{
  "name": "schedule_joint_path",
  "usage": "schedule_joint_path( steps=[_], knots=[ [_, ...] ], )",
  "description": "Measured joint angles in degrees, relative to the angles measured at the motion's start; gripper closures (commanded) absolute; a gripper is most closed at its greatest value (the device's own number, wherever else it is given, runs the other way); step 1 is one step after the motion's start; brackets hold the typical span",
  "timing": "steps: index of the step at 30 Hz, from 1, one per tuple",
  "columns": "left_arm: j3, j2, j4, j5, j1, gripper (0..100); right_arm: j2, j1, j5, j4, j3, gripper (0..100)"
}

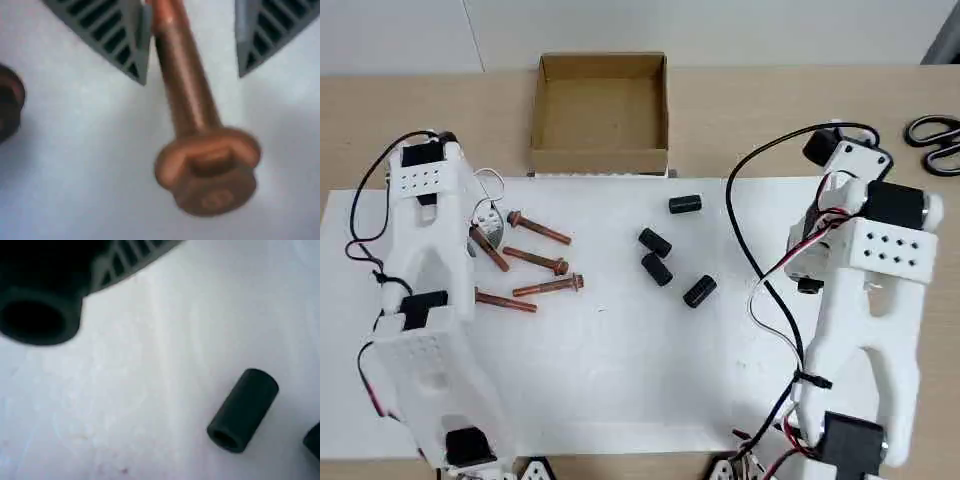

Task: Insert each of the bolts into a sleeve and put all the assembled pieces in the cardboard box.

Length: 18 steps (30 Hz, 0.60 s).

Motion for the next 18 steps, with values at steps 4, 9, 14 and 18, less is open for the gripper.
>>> schedule_joint_path(
  steps=[4, 9, 14, 18],
  knots=[
    [-2.46, 2.46, 0.0, 0.0, 0.0, 88, 0.0, 0.0, 0.0, 0.0, 0.0, 99.5],
    [-5.27, 5.1, 0.09, 0.0, 0.0, 89, 0.0, 0.0, 0.0, 0.0, 0.0, 99.5],
    [-8.79, 8.53, 0.26, 0.0, 0.18, 93, 0.0, 0.0, 0.0, 0.0, 0.0, 99.5],
    [-11.87, 11.25, 0.35, 0.35, 0.44, 100, 0.0, 0.0, 0.0, 0.0, 0.0, 99.5]
  ],
)
